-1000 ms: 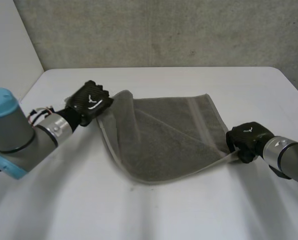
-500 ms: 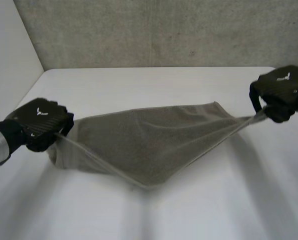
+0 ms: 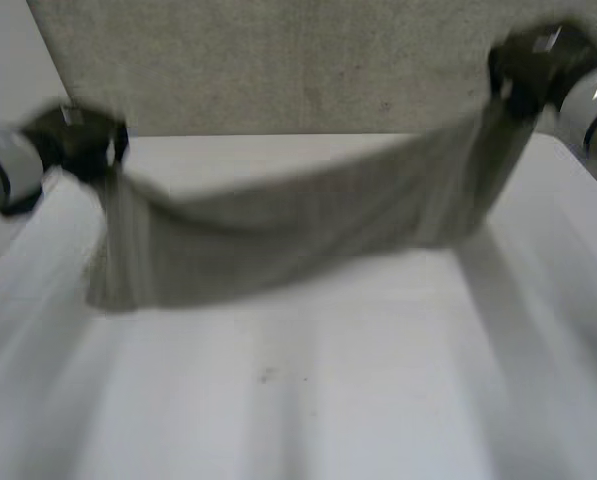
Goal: Fold the towel.
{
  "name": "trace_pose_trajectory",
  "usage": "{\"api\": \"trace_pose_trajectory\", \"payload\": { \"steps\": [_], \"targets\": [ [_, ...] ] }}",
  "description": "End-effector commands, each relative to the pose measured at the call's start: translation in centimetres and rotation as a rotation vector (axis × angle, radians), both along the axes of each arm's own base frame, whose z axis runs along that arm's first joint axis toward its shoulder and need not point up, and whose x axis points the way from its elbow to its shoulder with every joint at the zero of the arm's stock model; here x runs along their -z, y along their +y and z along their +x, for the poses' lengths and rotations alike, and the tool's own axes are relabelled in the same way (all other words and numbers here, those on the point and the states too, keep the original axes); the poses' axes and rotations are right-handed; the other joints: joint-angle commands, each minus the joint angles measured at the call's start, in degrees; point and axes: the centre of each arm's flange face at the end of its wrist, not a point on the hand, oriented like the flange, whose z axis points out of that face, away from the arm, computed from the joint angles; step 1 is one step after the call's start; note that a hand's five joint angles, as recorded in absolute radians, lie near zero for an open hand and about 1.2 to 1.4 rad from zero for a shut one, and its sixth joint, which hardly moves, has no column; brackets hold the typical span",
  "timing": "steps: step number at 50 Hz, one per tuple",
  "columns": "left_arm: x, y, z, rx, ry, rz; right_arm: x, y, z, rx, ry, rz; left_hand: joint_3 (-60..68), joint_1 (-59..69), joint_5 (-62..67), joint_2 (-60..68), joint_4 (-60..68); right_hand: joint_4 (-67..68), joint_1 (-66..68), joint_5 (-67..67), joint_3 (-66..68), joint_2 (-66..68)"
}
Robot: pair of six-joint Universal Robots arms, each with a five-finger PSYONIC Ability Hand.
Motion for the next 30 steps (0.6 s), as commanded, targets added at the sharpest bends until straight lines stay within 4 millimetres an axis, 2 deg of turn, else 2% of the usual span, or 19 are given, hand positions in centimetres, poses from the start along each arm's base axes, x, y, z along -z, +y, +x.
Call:
{"api": "trace_pose_trajectory", "payload": {
  "steps": [1,2,4,8,10,11,13,14,16,17,18,19,20,21,22,23,25,26,30],
  "targets": [
    [-12.0,-1.0,-1.1,-0.029,0.358,-0.471,-9.6,-0.8,-1.2,0.045,-0.290,-0.421,10.38,12.83,10.93,10.33,10.27,10.26,0.18,10.57,10.34,10.43],
    [-12.0,-1.0,-1.1,-0.029,0.358,-0.472,-11.4,0.1,-1.4,0.031,-0.321,-0.478,10.38,12.83,10.93,10.33,10.27,10.26,0.18,10.57,10.34,10.43],
    [-15.0,0.1,-0.3,-0.046,0.487,-0.576,-12.2,1.0,-1.4,0.017,-0.326,-0.481,10.38,12.83,10.93,10.33,10.27,10.26,0.18,10.57,10.34,10.43],
    [-12.8,0.4,-0.2,-0.066,0.509,-0.485,-9.9,1.4,-0.6,-0.035,-0.274,-0.332,10.38,12.83,10.93,10.33,10.27,10.26,0.18,10.57,10.34,10.43],
    [-8.3,0.3,-0.2,-0.099,0.470,-0.337,-5.5,1.7,0.4,-0.109,-0.206,-0.101,10.38,12.83,10.93,10.33,10.27,10.26,0.18,10.57,10.34,10.43],
    [-8.3,0.3,-0.2,-0.099,0.470,-0.336,-5.5,1.7,0.4,-0.109,-0.205,-0.100,10.38,12.83,10.93,10.33,10.27,10.26,0.18,10.57,10.34,10.43],
    [-2.6,1.2,-0.3,-0.129,0.404,-0.152,-1.6,2.5,0.8,-0.150,-0.152,0.076,10.38,12.83,10.93,10.33,10.27,10.26,0.18,10.57,10.34,10.43],
    [-2.5,1.2,-0.3,-0.129,0.404,-0.151,-1.6,2.5,0.8,-0.150,-0.152,0.077,10.38,12.83,10.93,10.33,10.27,10.26,0.18,10.57,10.34,10.43],
    [2.7,3.1,0.0,-0.136,0.309,-0.002,1.8,3.1,0.8,-0.154,-0.081,0.185,10.38,12.83,10.93,10.33,10.27,10.26,0.18,10.57,10.34,10.43],
    [2.7,3.1,0.0,-0.136,0.309,-0.001,3.8,3.3,0.6,-0.142,-0.034,0.237,10.38,12.83,10.93,10.33,10.27,10.26,0.18,10.57,10.34,10.43],
    [5.6,4.2,0.2,-0.133,0.246,0.070,3.9,3.4,0.6,-0.141,-0.033,0.237,10.38,12.83,10.93,10.33,10.27,10.26,0.18,10.57,10.34,10.43],
    [5.6,4.2,0.2,-0.133,0.245,0.071,5.7,3.6,0.2,-0.131,0.010,0.280,10.38,12.83,10.93,10.33,10.27,10.26,0.18,10.57,10.34,10.43],
    [8.2,5.3,0.6,-0.128,0.177,0.125,5.8,3.6,0.2,-0.131,0.011,0.280,10.38,12.83,10.93,10.33,10.27,10.26,0.18,10.57,10.34,10.43],
    [10.1,6.1,0.8,-0.118,0.122,0.156,7.6,4.1,0.0,-0.128,0.055,0.327,10.38,12.83,10.93,10.33,10.27,10.26,0.18,10.57,10.34,10.43],
    [10.1,6.1,0.8,-0.118,0.121,0.157,9.6,4.6,-0.2,-0.130,0.097,0.378,10.38,12.83,10.93,10.33,10.27,10.26,0.18,10.57,10.34,10.43],
    [11.4,6.7,0.9,-0.111,0.076,0.167,9.6,4.6,-0.2,-0.130,0.098,0.379,10.38,12.83,10.93,10.33,10.27,10.26,0.18,10.57,10.34,10.43],
    [12.4,7.2,0.9,-0.099,0.037,0.171,13.3,5.7,-0.6,-0.134,0.168,0.482,10.38,12.83,10.93,10.33,10.27,10.26,0.18,10.57,10.34,10.43],
    [13.2,7.6,0.9,-0.091,0.009,0.172,13.3,5.7,-0.6,-0.134,0.168,0.482,10.38,12.83,10.93,10.33,10.27,10.26,0.18,10.57,10.34,10.43],
    [13.6,8.0,1.0,-0.087,-0.007,0.171,17.0,7.2,-1.4,-0.142,0.182,0.602,10.38,12.83,10.93,10.33,10.27,10.26,0.18,10.57,10.34,10.43]
  ]
}}
